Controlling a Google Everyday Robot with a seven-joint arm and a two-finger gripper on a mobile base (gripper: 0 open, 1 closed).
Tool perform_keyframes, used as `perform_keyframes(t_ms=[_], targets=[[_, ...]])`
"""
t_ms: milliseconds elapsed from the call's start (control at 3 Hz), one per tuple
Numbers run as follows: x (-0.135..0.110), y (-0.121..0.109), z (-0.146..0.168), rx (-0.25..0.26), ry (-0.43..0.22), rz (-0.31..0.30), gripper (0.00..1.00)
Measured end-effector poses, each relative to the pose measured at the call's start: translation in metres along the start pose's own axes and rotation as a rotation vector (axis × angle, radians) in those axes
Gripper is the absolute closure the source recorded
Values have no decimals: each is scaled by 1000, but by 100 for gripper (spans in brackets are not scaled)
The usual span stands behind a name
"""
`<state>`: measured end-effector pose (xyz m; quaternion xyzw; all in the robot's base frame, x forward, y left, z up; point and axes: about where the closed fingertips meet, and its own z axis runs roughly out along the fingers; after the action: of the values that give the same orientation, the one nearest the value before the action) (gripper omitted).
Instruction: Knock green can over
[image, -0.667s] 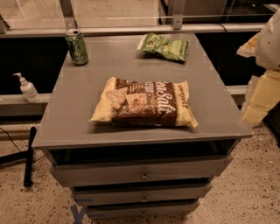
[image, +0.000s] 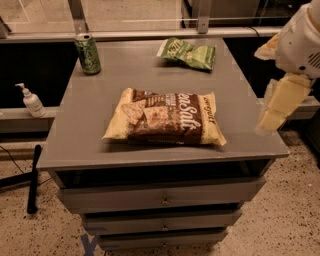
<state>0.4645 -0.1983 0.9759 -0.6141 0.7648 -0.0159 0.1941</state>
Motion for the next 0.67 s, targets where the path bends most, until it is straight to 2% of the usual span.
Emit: perform_keyframes(t_ms=[333, 667], targets=[[-49, -35, 30, 3, -150, -43, 0], [-112, -72, 59, -1, -336, -62, 0]])
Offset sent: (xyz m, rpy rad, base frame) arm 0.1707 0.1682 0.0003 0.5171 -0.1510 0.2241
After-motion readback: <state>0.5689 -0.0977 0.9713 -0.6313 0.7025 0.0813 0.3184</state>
